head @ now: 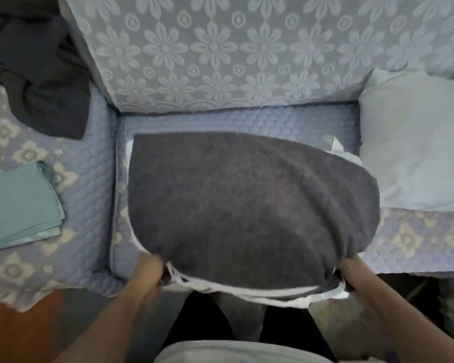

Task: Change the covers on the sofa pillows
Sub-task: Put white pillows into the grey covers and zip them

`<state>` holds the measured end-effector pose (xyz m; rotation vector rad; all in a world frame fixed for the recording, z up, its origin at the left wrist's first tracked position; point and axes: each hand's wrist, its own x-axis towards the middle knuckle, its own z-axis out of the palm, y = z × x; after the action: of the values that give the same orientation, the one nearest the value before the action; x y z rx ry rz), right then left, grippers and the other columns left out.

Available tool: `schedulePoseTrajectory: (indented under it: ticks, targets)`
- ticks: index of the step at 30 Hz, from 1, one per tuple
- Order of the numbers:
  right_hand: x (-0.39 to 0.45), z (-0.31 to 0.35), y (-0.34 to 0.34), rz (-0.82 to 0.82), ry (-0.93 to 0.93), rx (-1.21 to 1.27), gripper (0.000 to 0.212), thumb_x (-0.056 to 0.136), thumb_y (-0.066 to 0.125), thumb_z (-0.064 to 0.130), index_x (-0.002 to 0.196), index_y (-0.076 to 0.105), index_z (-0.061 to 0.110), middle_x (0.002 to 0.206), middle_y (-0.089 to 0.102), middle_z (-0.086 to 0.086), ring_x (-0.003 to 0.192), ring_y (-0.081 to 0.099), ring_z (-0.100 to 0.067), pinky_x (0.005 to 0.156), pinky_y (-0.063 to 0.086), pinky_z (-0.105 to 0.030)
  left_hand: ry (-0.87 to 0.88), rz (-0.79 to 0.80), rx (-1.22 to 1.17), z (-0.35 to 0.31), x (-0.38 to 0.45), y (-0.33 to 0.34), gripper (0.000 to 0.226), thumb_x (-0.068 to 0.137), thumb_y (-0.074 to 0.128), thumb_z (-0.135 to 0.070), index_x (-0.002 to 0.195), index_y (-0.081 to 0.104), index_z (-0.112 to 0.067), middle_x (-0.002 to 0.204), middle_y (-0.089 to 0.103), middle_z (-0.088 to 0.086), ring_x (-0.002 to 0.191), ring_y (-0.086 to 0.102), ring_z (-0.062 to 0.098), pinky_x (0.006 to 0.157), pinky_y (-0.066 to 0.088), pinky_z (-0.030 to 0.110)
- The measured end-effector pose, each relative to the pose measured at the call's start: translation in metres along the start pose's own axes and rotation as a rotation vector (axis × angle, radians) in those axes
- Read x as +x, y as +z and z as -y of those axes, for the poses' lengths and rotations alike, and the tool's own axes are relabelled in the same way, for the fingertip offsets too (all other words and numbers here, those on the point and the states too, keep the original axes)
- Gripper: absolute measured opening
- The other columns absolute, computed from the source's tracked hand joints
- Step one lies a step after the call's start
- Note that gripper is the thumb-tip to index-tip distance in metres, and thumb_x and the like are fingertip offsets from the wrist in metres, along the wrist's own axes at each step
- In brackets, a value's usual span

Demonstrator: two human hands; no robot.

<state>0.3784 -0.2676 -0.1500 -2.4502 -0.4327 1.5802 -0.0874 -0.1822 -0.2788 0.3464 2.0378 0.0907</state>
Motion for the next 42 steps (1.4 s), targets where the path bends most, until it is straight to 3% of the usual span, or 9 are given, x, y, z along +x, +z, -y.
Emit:
schedulePoseTrajectory:
  ticks: [6, 12, 16, 18, 21, 27, 31, 37, 42]
  targets:
    - [-0.037, 0.067, -0.048, -0.238, -0.273, 0.233, 0.013, 0.084, 0.064, 0.012, 0.097, 0.067, 0.013, 0.083, 0.071, -0.007, 0.074, 0.064, -0.023, 0.065, 0.052, -0.036, 0.773, -0.165, -0.116, -0.170, -0.195, -0.033, 0.052, 0.074, 0.055, 0.002, 0.124, 0.065, -0.002, 0.116, 0.064, 0.004, 0.105, 0.059, 0.018, 0.090, 0.047, 0.033]
    - [-0.027, 0.091, -0.057, -0.245, -0.197, 0.264, 0.010, 0.078, 0.057, 0.003, 0.075, 0.049, 0.008, 0.061, 0.052, -0.010, 0.047, 0.044, -0.019, 0.042, 0.036, -0.024, 0.637, -0.086, 0.040, -0.182, -0.178, -0.049, 0.002, 0.087, 0.064, -0.013, 0.087, 0.063, -0.012, 0.078, 0.064, 0.013, 0.077, 0.057, 0.024, 0.069, 0.050, 0.040]
    - [-0.008, 0.072, -0.043, -0.198, -0.065, 0.079, 0.005, 0.085, 0.054, -0.001, 0.082, 0.058, -0.001, 0.071, 0.060, -0.018, 0.058, 0.056, -0.027, 0.044, 0.042, -0.027, 0.489, -0.072, 0.541, -0.141, -0.146, -0.051, 0.030, 0.091, 0.065, -0.009, 0.068, 0.050, -0.020, 0.069, 0.056, 0.009, 0.076, 0.058, 0.025, 0.072, 0.051, 0.042]
    - [-0.002, 0.056, -0.035, -0.185, -0.002, -0.005, 0.014, 0.086, 0.047, -0.002, 0.089, 0.061, -0.003, 0.078, 0.062, -0.018, 0.069, 0.060, -0.032, 0.057, 0.050, -0.035, 0.515, -0.143, 0.704, -0.125, -0.148, -0.056, 0.005, 0.088, 0.060, -0.003, 0.087, 0.061, -0.008, 0.089, 0.066, 0.021, 0.088, 0.064, 0.036, 0.074, 0.048, 0.041]
    - [-0.011, 0.050, -0.031, -0.220, 0.001, -0.023, 0.025, 0.082, 0.039, 0.000, 0.096, 0.060, 0.001, 0.077, 0.061, -0.016, 0.069, 0.063, -0.035, 0.063, 0.058, -0.049, 0.576, -0.315, 0.759, -0.114, -0.161, -0.064, 0.052, 0.086, 0.055, -0.009, 0.137, 0.046, -0.009, 0.123, 0.054, 0.025, 0.105, 0.059, 0.045, 0.086, 0.050, 0.046]
    - [-0.086, 0.065, -0.043, -0.611, -0.145, -0.218, 0.050, 0.085, 0.049, 0.000, 0.134, 0.055, 0.008, 0.133, 0.047, -0.020, 0.123, 0.038, -0.040, 0.103, 0.037, -0.049, 0.878, -0.514, 1.152, -0.125, -0.198, -0.078, 0.093, 0.077, 0.074, -0.020, 0.157, 0.026, -0.020, 0.145, 0.038, 0.024, 0.122, 0.048, 0.045, 0.092, 0.048, 0.051]
    - [-0.132, 0.106, -0.059, -0.756, -0.358, 0.140, 0.054, 0.074, 0.044, -0.008, 0.120, 0.063, 0.012, 0.116, 0.053, -0.017, 0.106, 0.051, -0.035, 0.094, 0.048, -0.051, 1.114, -0.508, 0.968, -0.156, -0.224, -0.062, 0.050, 0.076, 0.078, -0.024, 0.124, 0.068, -0.014, 0.125, 0.059, 0.013, 0.111, 0.053, 0.038, 0.088, 0.051, 0.051]
    - [-0.206, 0.221, -0.100, -0.804, -0.624, 0.539, 0.055, 0.078, 0.037, -0.011, 0.121, 0.061, 0.012, 0.122, 0.045, -0.004, 0.101, 0.051, -0.019, 0.095, 0.043, -0.028, 1.119, -0.349, 0.925, -0.227, -0.276, -0.039, 0.028, 0.100, 0.041, -0.037, 0.100, 0.067, -0.026, 0.104, 0.071, 0.001, 0.094, 0.065, 0.028, 0.077, 0.051, 0.037]
    - [-0.230, 0.275, -0.130, -0.678, -0.678, 0.449, 0.040, 0.086, 0.039, -0.003, 0.108, 0.065, 0.018, 0.101, 0.060, -0.002, 0.085, 0.058, -0.016, 0.061, 0.045, -0.013, 1.016, -0.063, 0.957, -0.251, -0.268, -0.068, 0.050, 0.093, 0.052, -0.063, 0.133, 0.054, -0.031, 0.134, 0.056, 0.003, 0.123, 0.054, 0.026, 0.103, 0.046, 0.039]
